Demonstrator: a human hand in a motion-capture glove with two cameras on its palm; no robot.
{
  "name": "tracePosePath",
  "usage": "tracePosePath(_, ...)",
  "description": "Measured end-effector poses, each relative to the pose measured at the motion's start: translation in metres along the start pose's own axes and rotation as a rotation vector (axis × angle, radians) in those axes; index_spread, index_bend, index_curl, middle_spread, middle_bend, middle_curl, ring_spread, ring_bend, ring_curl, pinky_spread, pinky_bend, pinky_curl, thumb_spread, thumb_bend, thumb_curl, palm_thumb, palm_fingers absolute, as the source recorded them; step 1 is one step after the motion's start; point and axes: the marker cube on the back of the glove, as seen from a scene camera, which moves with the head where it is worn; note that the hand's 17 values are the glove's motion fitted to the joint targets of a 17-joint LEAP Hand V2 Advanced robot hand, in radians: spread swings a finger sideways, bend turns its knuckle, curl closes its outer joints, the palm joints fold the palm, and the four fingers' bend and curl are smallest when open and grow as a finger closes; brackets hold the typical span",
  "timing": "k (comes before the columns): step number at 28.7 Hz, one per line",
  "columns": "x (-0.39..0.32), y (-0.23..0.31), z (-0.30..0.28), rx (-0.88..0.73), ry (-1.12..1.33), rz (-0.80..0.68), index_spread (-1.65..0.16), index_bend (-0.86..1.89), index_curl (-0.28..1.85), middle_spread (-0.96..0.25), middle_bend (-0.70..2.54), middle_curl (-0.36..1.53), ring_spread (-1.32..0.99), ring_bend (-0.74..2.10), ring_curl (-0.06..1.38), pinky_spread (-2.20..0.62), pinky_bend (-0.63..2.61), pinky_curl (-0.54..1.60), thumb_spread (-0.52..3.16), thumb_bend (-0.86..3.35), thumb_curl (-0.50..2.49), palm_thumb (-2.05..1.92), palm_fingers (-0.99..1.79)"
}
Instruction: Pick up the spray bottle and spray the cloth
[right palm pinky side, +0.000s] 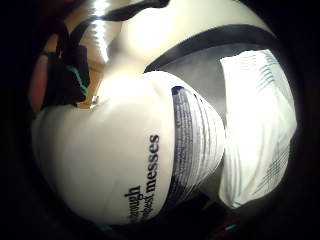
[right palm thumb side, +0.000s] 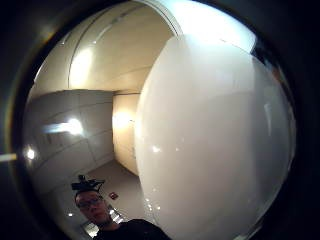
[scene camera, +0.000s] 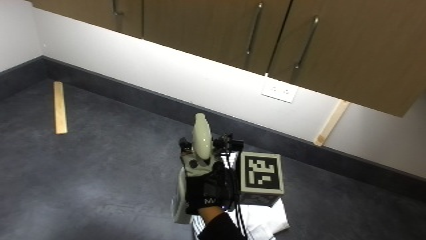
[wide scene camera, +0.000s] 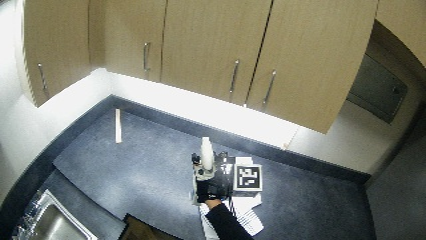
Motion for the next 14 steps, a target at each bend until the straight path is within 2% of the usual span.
tracePosePath(6,-0.008,-0.002,0.024,-0.029,-0.046,-0.010,-0.15,0.22,0.68,-0.10,0.40,0.65,-0.12,0.52,0.55,-0.01,0.27,0.47,0.97,-0.01,0.72,1.17,1.16)
tracePosePath(14,0.008,-0.001,0.018,-0.033,-0.044,0.016,-0.15,0.22,0.68,-0.10,0.39,0.65,-0.12,0.51,0.55,-0.02,0.26,0.47,0.97,-0.01,0.72,1.16,1.15)
